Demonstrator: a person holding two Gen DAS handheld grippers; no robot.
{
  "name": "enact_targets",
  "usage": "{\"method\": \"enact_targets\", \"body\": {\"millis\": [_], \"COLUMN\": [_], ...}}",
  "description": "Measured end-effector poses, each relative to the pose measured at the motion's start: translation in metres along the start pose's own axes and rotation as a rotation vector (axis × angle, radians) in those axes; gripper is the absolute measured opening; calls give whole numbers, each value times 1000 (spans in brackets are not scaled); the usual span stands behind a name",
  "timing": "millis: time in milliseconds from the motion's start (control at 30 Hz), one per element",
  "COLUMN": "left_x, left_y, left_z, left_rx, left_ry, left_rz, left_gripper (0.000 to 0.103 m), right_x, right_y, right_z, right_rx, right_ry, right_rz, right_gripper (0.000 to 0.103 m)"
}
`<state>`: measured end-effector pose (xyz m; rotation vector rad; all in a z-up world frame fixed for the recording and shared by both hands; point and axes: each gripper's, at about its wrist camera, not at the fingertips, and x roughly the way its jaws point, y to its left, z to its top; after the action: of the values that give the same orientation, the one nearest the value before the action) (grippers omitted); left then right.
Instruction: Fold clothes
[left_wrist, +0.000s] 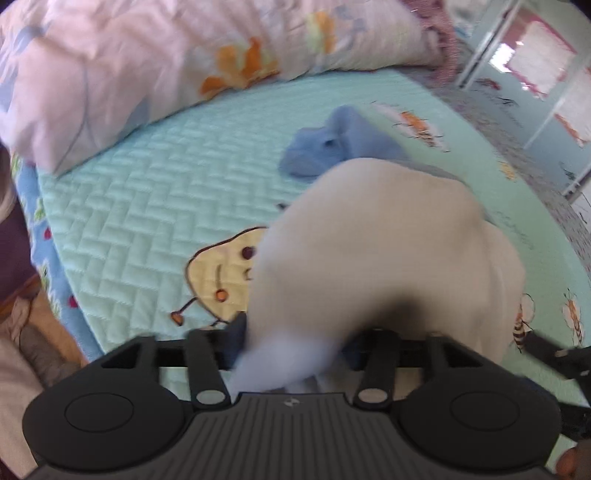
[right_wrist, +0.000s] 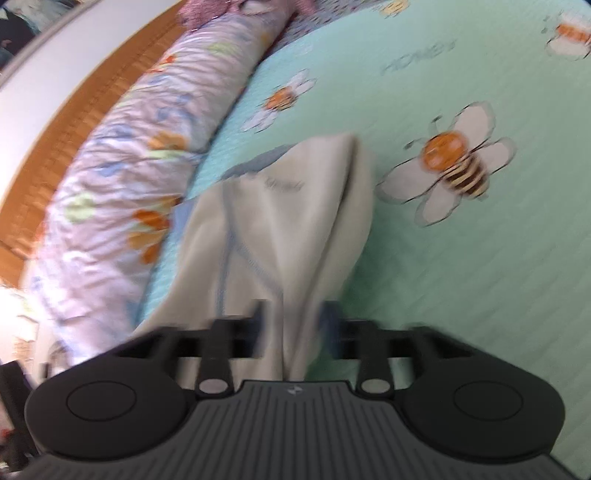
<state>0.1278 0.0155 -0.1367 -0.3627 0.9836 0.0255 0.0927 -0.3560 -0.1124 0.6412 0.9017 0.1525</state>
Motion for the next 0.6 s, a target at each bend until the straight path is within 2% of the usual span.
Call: {"method": "enact_targets", "body": {"millis": [33, 100, 200, 233, 267, 300, 333, 367, 433, 533, 600], "left_x": [4, 15, 32, 33, 34, 30, 26, 17, -2, -44, -80], "left_y": [2, 2, -4, -7, -11, -13, -16, -21, -31, -56, -79], "left_z": [3, 9, 17, 17, 17, 16, 14, 12, 8, 5, -1], "left_rx": [-12, -6, 7, 25, 43, 53, 65, 90, 141, 191, 236], "left_ry": [14, 39, 77, 68, 58, 41, 22, -10, -73, -142, -191], "left_rz": [0, 4, 15, 15, 13, -10, -30, -40, -63, -173, -263], "left_gripper": [68, 68, 68, 66, 48, 34, 22, 17, 14, 14, 14], "right_x": [0, 12, 51, 64, 76, 85, 88, 84, 59, 3, -50], "right_y": [-6, -17, -21, -21, -19, -14, -9, -3, 8, 23, 27], "right_z": [1, 9, 27, 30, 31, 30, 27, 24, 19, 14, 15], "right_rx": [11, 52, 116, 135, 135, 121, 107, 90, 32, -51, -95], "right_ry": [-29, -49, 42, 74, 114, 154, 175, 162, 99, -15, -106], "right_rz": [-23, -19, 1, 9, 29, 53, 62, 55, 82, 141, 158], "right_gripper": [97, 97, 95, 83, 70, 29, 16, 15, 14, 12, 12]}}
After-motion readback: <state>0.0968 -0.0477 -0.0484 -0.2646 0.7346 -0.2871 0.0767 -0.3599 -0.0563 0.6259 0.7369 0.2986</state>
